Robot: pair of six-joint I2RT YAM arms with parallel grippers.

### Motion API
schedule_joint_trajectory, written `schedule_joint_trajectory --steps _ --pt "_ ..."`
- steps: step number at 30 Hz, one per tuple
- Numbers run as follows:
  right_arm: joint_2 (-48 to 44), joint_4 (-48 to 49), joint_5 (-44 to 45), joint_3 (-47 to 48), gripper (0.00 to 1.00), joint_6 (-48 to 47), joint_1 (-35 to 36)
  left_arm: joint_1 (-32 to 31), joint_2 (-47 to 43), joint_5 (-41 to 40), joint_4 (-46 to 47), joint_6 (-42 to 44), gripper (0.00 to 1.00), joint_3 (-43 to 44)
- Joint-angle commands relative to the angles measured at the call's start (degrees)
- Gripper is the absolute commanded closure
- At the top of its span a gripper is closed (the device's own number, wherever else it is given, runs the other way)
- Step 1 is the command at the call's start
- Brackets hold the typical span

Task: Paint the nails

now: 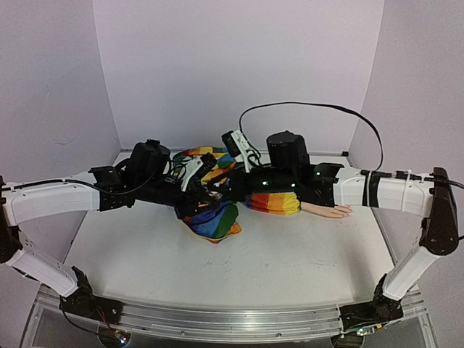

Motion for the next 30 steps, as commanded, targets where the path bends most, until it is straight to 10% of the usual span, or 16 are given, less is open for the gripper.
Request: schedule_joint_trajectory --steps 1,10,18,30 --pt "2.48 -12.9 41.06 10.26 1.0 7.78 8.84 0.54 -1.02 -32.55 2.13 0.31 1.0 3.9" --pt "1.77 -12.21 47.84 9.94 1.0 12.6 10.99 0.01 0.69 -25.59 2.21 -1.07 0.98 5.14" --pt "-5.54 -8.97 50.12 -1.89 1.0 16.56 1.53 0.1 -2.67 -18.53 2.3 -3.67 0.06 0.43" --pt "-18.43 -15.39 66.34 -34.43 1.0 42.05 -21.71 0.27 -7.18 -23.22 2.29 -3.34 0.0 -2.35"
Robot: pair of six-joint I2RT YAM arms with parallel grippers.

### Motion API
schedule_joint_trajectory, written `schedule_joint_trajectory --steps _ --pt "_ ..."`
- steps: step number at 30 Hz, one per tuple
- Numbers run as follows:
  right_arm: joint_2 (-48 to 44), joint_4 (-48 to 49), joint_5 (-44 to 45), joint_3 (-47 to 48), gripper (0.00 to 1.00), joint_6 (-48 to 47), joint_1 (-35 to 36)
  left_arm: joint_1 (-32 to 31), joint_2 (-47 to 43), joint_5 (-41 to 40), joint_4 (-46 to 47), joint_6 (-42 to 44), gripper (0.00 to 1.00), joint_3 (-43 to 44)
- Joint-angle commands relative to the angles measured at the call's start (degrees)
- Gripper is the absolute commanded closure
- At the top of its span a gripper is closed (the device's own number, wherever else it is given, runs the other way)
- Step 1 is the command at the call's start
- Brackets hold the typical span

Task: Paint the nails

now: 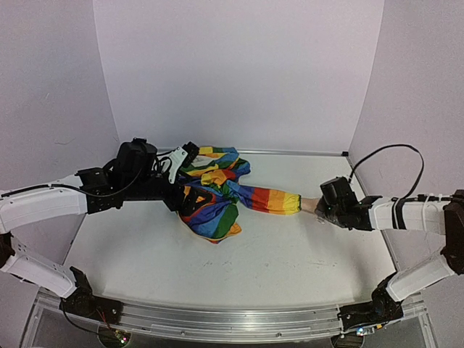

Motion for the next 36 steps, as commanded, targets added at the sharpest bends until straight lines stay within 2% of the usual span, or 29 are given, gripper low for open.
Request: schedule_joint_trajectory --steps 1,6,15,21,29,32,36 --pt "-4.95 -4.7 9.85 -4.47 1.0 12.68 -2.53 0.19 -1.87 -2.95 2.7 -0.26 0.01 0.3" --pt "-5.76 -9.44 14.48 -6.77 1.0 19.38 -4.82 0.19 -1.18 -3.09 2.66 -0.24 0.01 0.69" --pt "0.47 -19.89 18.53 -5.24 1.0 30.63 -6.3 0.4 -2.11 -4.56 2.72 0.04 0.0 0.32" --pt "2.06 -20.03 18.02 -5.14 1.0 31.28 -6.38 0.87 -2.3 -5.29 2.64 -0.56 0.01 0.05" --pt "4.85 -19.89 17.61 -3.89 1.0 30.54 -6.37 1.8 -5.54 -10.92 2.72 -1.69 0.01 -1.74" --pt "3.99 -19.22 17.68 -4.51 0.96 30.46 -6.37 2.64 -7.0 -12.96 2.72 -2.46 0.0 -2.57" --pt "2.06 -19.18 17.48 -5.17 0.76 30.18 -6.42 5.17 -8.94 -14.91 2.72 -4.82 0.01 -4.07"
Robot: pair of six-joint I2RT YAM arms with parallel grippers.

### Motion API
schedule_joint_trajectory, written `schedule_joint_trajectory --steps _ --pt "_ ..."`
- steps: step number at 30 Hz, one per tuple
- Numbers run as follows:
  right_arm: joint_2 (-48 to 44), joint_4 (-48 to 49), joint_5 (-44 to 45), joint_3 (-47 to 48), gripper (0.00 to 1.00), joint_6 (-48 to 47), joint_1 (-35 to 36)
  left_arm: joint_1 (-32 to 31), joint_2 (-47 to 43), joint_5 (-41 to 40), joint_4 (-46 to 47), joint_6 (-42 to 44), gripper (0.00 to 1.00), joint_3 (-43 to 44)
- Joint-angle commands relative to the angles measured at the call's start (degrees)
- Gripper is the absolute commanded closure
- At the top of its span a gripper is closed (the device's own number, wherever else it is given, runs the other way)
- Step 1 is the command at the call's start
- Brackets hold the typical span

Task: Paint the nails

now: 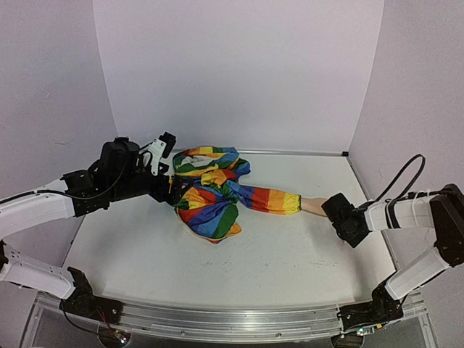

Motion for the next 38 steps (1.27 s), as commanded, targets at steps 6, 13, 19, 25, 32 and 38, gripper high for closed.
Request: schedule_joint_trajectory --steps 6,13,19,25,32,38 --pt "-6.81 -2.32 2.68 0.77 0.55 -3.92 -0.22 6.96 -6.21 -4.79 2.59 -5.39 0.01 -3.21" --pt "-16.01 -1.07 0.14 5.63 0.16 -23.04 -0.18 16.87 -11.23 -7.79 2.2 -4.95 0.0 -3.69" --pt "-26.45 11.13 -16.19 9.08 0.02 -54.72 -0.35 27.58 -14.86 -8.17 2.18 -3.4 0.0 -3.0" --pt "-30.62 14.95 -23.71 11.68 0.02 -64.99 -0.55 34.65 -15.11 -5.1 2.16 -1.52 0.0 -1.41" --pt "-33.59 14.52 -21.86 14.94 0.02 -66.03 -0.54 35.81 -16.89 -4.61 1.98 0.73 0.01 -0.74" --pt "-34.36 14.64 -22.58 15.96 0.02 -66.66 -0.55 35.84 -17.82 -3.97 1.47 0.81 0.0 -1.12"
